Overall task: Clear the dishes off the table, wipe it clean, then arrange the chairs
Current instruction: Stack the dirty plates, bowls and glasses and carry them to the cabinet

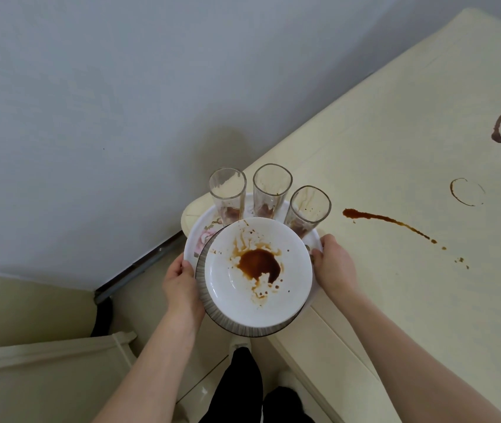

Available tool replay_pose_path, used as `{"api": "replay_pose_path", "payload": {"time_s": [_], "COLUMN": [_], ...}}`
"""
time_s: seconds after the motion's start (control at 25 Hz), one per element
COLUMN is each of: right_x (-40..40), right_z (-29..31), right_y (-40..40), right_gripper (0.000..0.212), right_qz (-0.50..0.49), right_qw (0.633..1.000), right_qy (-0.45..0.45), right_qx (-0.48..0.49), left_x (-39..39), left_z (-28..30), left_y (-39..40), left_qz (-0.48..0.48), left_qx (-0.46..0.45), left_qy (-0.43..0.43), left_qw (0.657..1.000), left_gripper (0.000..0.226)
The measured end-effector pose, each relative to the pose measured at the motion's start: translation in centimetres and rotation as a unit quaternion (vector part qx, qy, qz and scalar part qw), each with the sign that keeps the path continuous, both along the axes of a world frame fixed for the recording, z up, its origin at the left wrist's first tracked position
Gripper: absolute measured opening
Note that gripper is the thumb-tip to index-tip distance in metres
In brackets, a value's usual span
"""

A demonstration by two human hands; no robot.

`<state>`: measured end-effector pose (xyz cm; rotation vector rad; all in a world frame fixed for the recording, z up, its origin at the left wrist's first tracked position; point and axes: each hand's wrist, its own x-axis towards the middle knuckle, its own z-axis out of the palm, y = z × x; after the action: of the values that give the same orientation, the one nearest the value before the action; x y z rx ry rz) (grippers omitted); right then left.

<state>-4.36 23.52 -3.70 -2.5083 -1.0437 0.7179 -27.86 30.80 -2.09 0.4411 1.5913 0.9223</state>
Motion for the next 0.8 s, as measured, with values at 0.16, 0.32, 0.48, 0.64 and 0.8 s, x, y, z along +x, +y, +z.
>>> {"api": "replay_pose_path", "payload": {"time_s": [0.16,0.32,0.48,0.64,0.8], "right_x": [-0.4,-0.7,-1.5,-3.0,-4.9], "right_z": [1.8,3.8,6.0,8.3,10.8], "right_y": [0.0,0.1,-0.6,-1.5,-1.8], "right_gripper": [0.009,0.009,0.009,0.008,0.006], "right_qz": [0.028,0.062,0.110,0.154,0.191], "right_qw": [0.999,0.998,0.992,0.985,0.977], "right_qy": [0.010,-0.012,-0.006,0.004,0.016], "right_qx": [0.023,0.031,0.053,0.074,0.090], "left_x": [-0.9,-2.0,-3.4,-5.3,-7.7], "left_z": [1.9,4.2,6.5,9.0,11.1], "left_y": [-1.1,-3.3,-5.9,-8.4,-10.1], "left_qz": [0.024,0.061,0.110,0.148,0.188], "left_qx": [0.017,0.033,0.058,0.069,0.080], "left_qy": [0.004,-0.002,-0.006,-0.007,-0.009], "left_qw": [1.000,0.998,0.992,0.987,0.979], "left_gripper": [0.029,0.029,0.029,0.029,0.028]}}
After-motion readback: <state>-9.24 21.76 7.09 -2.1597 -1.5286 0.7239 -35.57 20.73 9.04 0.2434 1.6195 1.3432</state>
